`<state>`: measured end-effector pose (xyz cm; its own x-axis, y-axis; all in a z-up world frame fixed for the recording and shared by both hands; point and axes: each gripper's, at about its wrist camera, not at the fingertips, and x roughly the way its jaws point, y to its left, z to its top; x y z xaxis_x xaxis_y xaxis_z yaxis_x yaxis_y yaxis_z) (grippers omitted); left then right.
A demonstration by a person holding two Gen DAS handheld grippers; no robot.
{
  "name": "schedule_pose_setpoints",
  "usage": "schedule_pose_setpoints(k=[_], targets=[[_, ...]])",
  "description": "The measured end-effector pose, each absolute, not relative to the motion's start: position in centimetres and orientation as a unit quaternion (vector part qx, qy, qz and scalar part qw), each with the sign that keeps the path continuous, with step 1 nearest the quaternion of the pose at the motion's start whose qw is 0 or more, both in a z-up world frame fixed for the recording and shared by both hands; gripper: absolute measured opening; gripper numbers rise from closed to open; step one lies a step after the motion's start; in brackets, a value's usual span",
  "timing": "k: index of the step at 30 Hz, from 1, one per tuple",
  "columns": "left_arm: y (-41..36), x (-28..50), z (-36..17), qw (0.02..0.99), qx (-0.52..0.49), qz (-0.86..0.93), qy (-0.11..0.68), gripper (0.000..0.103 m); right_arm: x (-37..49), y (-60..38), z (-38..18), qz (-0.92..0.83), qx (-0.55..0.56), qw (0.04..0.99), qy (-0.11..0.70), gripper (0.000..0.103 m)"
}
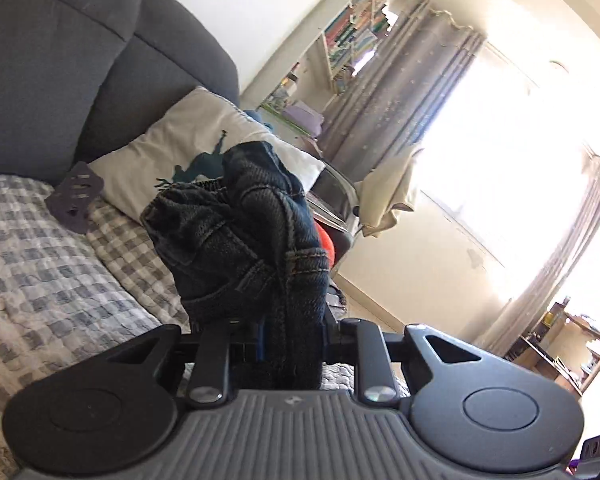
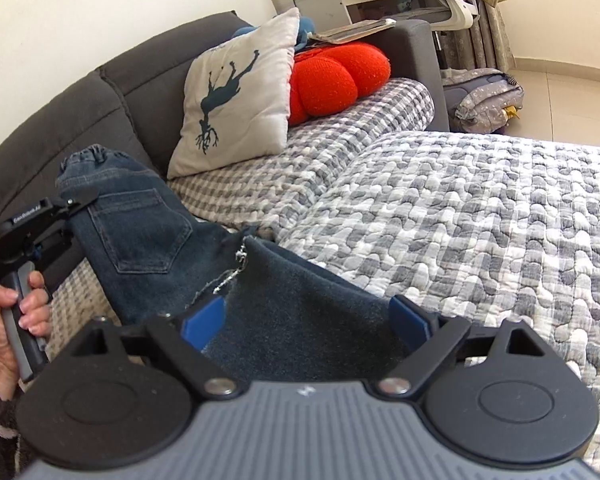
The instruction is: Fold clothes
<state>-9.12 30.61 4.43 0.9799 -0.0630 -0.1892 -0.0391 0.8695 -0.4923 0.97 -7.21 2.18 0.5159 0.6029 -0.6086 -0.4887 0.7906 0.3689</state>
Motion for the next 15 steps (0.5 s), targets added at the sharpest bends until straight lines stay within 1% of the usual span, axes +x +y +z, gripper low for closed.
schedule_pose_setpoints(k=[3,7,10,15], targets=[[27.6,-8.7,4.7,0.969,-0.209,-0.064,0.113,0.023,1.0,-7.7,2.3,0.305,0.078,0.871,0.377,0.091],[22.9,-8.2,4.6,0.970,-0.139,-0.145,0.140,0.023,1.5,-9.0,2.5,0.288,0.112,0.870,0.384,0.091],[19.9,-7.9,3.9,0.959,-0.106,-0.203,0.170,0.023,2.1,-10.9,2.7,0.263,0.158,0.869,0.388,0.090],[14.8,-8.1,1.6,0.944,0.010,-0.246,0.219,0.024,3.1,-14.5,2.2,0.252,0.274,0.837,0.401,0.088]])
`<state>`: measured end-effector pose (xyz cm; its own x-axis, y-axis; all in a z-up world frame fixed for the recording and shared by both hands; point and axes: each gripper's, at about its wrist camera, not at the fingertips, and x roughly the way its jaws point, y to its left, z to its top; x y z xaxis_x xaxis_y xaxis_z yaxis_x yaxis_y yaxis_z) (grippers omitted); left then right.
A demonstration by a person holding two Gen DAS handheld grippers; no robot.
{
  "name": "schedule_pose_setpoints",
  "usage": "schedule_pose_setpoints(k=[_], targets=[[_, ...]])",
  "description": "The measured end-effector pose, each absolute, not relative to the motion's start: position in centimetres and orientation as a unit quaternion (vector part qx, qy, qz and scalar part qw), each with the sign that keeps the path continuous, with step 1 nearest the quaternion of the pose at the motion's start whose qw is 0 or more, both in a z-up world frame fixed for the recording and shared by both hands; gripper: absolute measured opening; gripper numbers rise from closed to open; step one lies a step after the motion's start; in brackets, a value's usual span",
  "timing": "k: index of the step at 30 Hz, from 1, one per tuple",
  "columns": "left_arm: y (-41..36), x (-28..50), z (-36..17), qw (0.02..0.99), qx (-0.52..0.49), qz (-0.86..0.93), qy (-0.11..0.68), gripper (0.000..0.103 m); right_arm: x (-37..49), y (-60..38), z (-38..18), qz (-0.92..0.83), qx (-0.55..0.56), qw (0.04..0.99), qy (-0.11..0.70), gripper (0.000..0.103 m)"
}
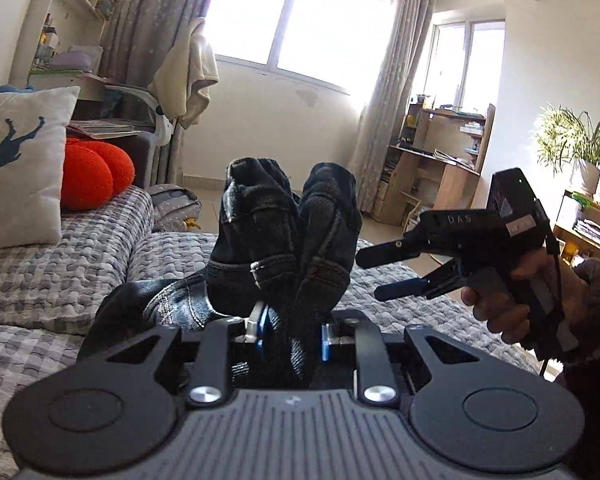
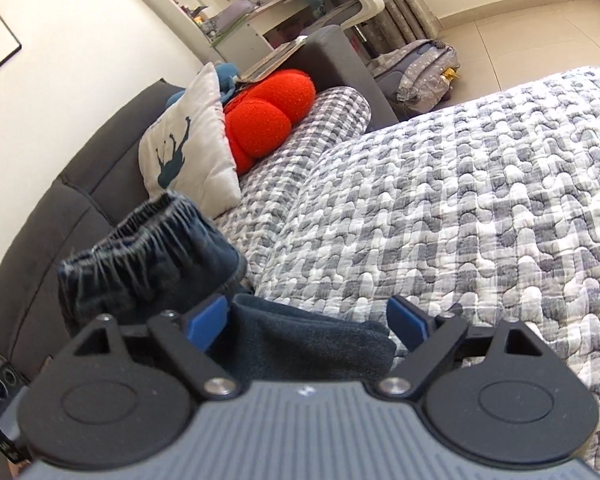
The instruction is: Fold clothes
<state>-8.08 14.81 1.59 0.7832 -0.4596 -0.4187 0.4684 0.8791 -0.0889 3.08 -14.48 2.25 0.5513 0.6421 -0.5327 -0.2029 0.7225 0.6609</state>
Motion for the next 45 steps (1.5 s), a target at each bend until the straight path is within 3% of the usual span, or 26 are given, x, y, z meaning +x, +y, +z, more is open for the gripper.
schedule_pose_setpoints(k=[5,9,16,20,28,32,42,45], targets=[[12.8,-7.5,0.2,0.937,0.080,-0.244,0.237,0.029,3.6,-16.5,1.1,0.276,0.380,0.778,0.418,0.087],[12.8,-7.4,0.3,0.926,0.087,-0.261,0.257,0.040,3.5,-16.1,1.0,0.302,0.399,0.752,0.428,0.087],[15.7,-7.9,2.4,0.906,0.006,-0.325,0.271,0.045,3.3,-14.1,0.0,0.325,0.399,0.720,0.465,0.088],[17.8,-7.8,3.4,0.899,-0.061,-0.355,0.248,0.060,3.6,-13.9,-1.0,0.320,0.431,0.695,0.479,0.090],[17.4,-4.7,2.6,0.893,-0.099,-0.354,0.261,0.060,3.8,-15.3,-2.2,0.299,0.503,0.651,0.484,0.091],[14.0,-4.7,1.3,0.886,-0.048,-0.367,0.281,0.062,3.7,-15.8,-2.6,0.289,0.519,0.641,0.486,0.092],[11.1,-6.1,0.4,0.893,0.011,-0.355,0.275,0.069,2.9,-11.9,-1.5,0.283,0.390,0.721,0.497,0.095],[11.0,-6.3,0.4,0.896,0.021,-0.351,0.271,0.069,2.6,-10.8,-1.4,0.271,0.358,0.747,0.491,0.085]])
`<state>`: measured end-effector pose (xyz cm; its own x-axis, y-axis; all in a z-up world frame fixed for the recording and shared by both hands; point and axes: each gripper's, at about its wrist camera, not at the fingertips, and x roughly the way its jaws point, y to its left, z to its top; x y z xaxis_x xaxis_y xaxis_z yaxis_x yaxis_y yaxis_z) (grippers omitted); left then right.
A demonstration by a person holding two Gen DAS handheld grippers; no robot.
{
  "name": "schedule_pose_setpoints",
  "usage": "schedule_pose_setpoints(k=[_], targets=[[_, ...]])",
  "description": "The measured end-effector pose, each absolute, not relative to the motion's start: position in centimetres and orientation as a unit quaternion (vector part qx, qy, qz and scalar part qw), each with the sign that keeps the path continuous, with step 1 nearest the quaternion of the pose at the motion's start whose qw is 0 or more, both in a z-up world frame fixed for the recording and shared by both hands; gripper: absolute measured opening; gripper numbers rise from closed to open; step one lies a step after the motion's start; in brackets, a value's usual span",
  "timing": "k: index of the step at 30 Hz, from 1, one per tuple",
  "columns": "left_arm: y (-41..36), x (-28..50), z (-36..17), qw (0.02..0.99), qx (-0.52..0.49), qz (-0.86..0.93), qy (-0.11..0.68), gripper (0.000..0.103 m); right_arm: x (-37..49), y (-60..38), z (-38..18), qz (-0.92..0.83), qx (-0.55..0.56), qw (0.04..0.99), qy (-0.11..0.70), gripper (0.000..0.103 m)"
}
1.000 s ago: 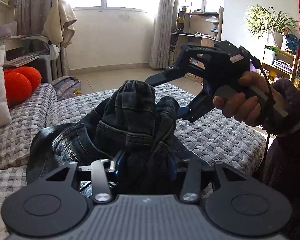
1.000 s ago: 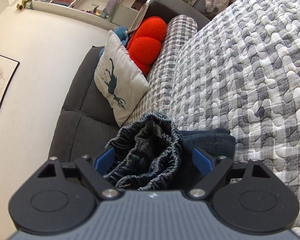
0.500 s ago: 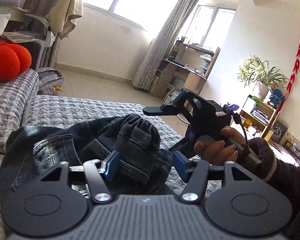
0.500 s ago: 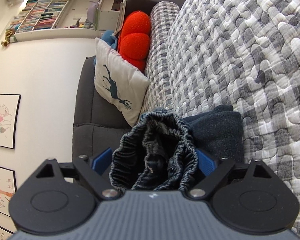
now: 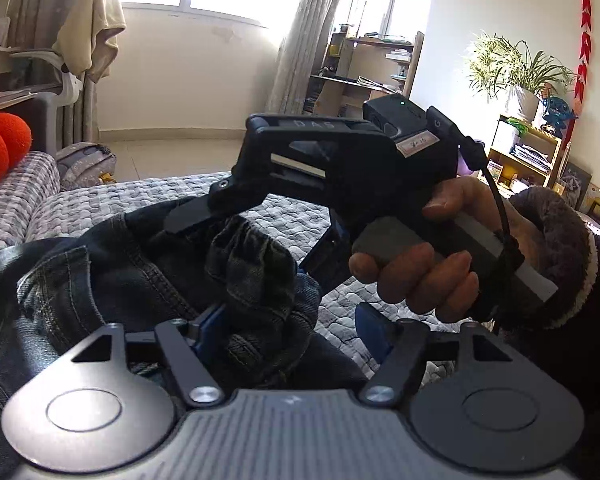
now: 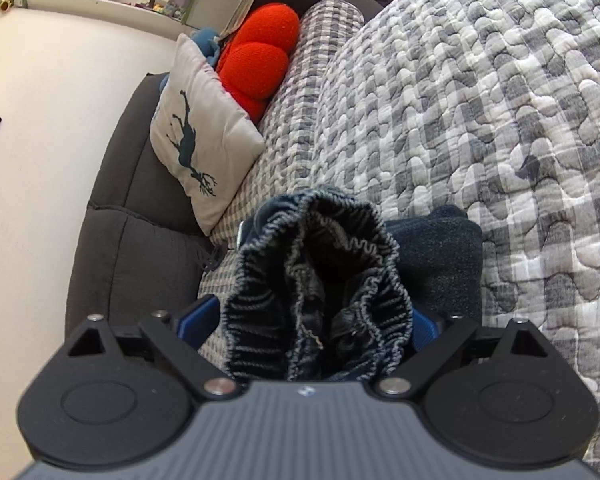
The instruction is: Fold clothes
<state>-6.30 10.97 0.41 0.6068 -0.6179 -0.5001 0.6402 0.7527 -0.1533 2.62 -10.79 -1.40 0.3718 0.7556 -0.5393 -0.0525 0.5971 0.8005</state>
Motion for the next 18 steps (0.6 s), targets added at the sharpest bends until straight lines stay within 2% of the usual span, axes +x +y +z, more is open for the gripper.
schedule_pose_setpoints(k=[2,5,13,18], targets=[[11.7,-6.6,0.8,0.899,0.010,-0.347,0.267,0.069,2.3,-10.3,-1.3,0.255,0.332,0.769,0.482,0.059],[14.0,-7.3,2.0,0.904,-0.034,-0.340,0.258,0.069,2.1,-10.4,-1.1,0.251,0.331,0.777,0.472,0.045],[22.0,-8.9,4.3,0.936,-0.116,-0.236,0.236,0.069,1.5,-10.0,2.1,0.276,0.367,0.767,0.449,0.043],[24.4,-9.5,5.2,0.940,-0.151,-0.208,0.225,0.069,0.1,-11.9,4.7,0.287,0.390,0.766,0.423,0.043]])
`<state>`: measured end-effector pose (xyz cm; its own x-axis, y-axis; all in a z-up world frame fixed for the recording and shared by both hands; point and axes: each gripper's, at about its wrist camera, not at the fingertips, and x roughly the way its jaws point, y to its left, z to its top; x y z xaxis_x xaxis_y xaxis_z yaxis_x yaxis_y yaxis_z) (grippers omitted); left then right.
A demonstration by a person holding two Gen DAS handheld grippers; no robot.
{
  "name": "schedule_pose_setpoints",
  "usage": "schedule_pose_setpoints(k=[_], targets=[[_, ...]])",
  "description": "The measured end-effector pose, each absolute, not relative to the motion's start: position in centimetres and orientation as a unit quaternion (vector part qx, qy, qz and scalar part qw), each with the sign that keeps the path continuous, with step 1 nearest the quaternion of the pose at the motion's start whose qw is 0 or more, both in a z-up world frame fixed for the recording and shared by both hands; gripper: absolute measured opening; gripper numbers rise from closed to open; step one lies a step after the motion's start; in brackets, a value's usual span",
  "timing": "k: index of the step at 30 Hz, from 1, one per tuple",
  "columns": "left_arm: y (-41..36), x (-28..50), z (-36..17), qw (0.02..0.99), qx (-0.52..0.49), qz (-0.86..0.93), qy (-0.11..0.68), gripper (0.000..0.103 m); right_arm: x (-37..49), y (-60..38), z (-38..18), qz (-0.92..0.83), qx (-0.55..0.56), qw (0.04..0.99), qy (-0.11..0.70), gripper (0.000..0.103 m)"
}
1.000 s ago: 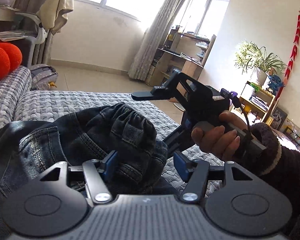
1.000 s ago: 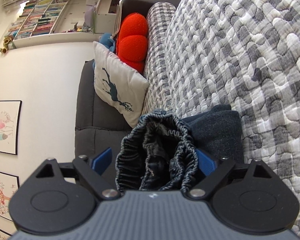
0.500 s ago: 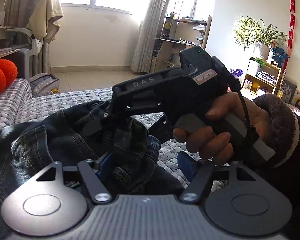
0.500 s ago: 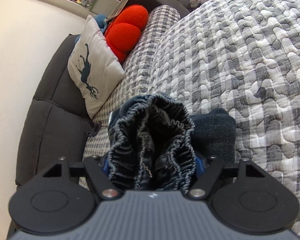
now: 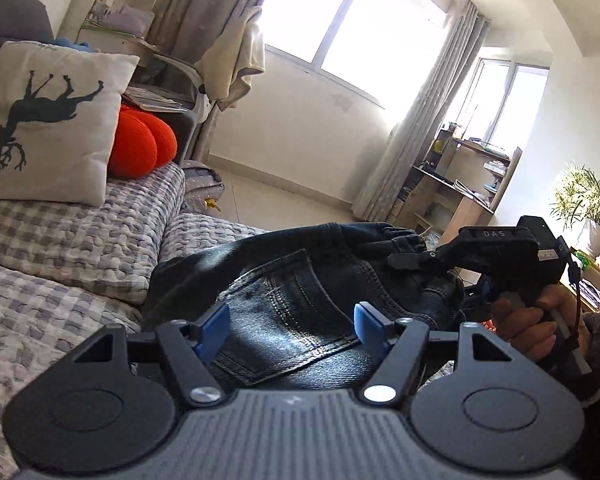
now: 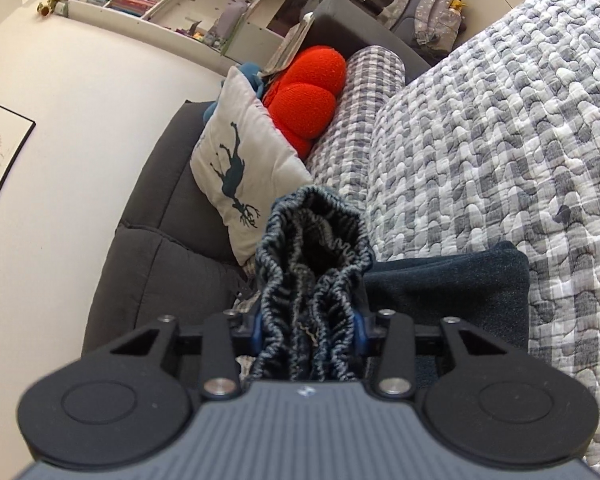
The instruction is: Fold clothes
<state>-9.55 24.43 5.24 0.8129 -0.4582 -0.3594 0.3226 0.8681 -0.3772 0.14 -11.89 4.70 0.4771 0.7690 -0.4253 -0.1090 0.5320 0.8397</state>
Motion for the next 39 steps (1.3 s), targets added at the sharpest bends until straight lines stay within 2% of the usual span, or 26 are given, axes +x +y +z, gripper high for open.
schedule_pose_setpoints(k=[3,13,15,17,19,23,27,29,32,39], targets=[[24.0,-9.2,5.5,0.940,-0.149,-0.207,0.224,0.069,-0.5,-13.8,4.5,0.273,0.401,0.765,0.423,0.043],[19.1,-6.5,3.2,0.930,-0.101,-0.228,0.269,0.069,-0.5,-17.4,-2.0,0.199,0.404,0.758,0.472,0.037],[18.4,-6.1,2.4,0.927,-0.097,-0.229,0.281,0.069,-0.5,-17.7,-1.9,0.204,0.394,0.760,0.475,0.043],[17.8,-6.0,1.9,0.923,-0.097,-0.236,0.287,0.069,-0.8,-17.8,-1.2,0.207,0.374,0.768,0.476,0.058],[17.2,-6.0,1.8,0.921,-0.093,-0.247,0.286,0.069,-1.1,-17.8,0.3,0.212,0.347,0.784,0.470,0.067],[16.0,-5.9,2.3,0.915,-0.087,-0.287,0.270,0.069,-1.4,-17.4,3.9,0.205,0.264,0.830,0.445,0.076],[14.4,-5.1,1.4,0.893,-0.096,-0.336,0.283,0.069,0.4,-16.2,6.6,0.225,0.228,0.844,0.431,0.075],[13.7,-4.8,0.7,0.887,-0.094,-0.345,0.292,0.069,2.0,-14.7,7.7,0.244,0.215,0.842,0.430,0.069],[13.4,-5.0,0.2,0.885,-0.091,-0.349,0.294,0.069,4.4,-12.2,9.0,0.272,0.193,0.838,0.432,0.068],[13.8,-5.0,-1.4,0.877,-0.110,-0.367,0.290,0.070,10.5,-3.3,7.3,0.334,0.129,0.797,0.486,0.070]])
